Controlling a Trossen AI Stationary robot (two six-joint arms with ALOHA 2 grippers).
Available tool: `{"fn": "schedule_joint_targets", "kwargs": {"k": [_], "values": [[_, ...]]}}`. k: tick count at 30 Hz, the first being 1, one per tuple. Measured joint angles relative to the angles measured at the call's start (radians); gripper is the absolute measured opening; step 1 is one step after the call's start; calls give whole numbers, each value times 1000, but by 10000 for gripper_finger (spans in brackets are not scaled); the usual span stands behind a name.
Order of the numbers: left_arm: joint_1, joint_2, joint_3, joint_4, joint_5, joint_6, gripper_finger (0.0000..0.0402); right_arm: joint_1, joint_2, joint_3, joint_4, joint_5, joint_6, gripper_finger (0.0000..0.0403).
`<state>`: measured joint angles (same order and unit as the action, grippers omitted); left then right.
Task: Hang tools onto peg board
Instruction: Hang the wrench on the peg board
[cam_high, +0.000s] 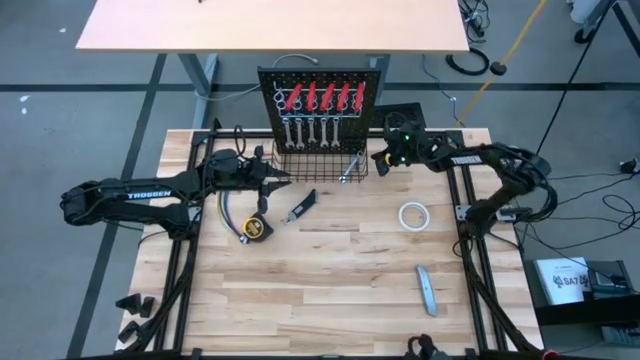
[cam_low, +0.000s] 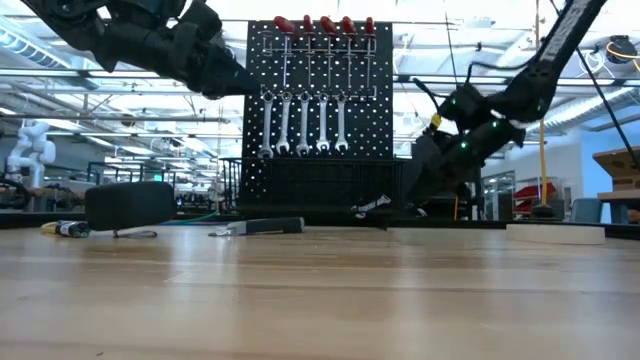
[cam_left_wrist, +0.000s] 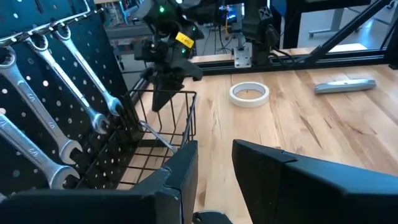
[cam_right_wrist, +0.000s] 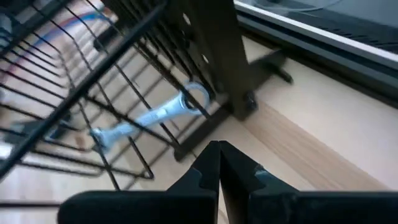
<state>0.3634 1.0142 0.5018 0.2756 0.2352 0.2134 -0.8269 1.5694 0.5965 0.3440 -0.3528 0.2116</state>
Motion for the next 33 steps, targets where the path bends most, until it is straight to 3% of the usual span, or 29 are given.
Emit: {"fn": "schedule_joint_targets", "kwargs": {"k": [13, 18, 27, 33], "values": [[1, 10, 0, 0, 0, 1, 107, -32, 167, 4, 243, -74, 66, 0], [2, 19, -1, 1, 0, 2, 107, -31, 218, 40, 243, -125, 51, 0], [3, 21, -1, -3, 0, 11, 107, -31, 233, 47, 303, -119, -1, 0], [4, 21, -1, -4, 0, 12, 107, -31, 233, 47, 340, -168, -18, 0]]}}
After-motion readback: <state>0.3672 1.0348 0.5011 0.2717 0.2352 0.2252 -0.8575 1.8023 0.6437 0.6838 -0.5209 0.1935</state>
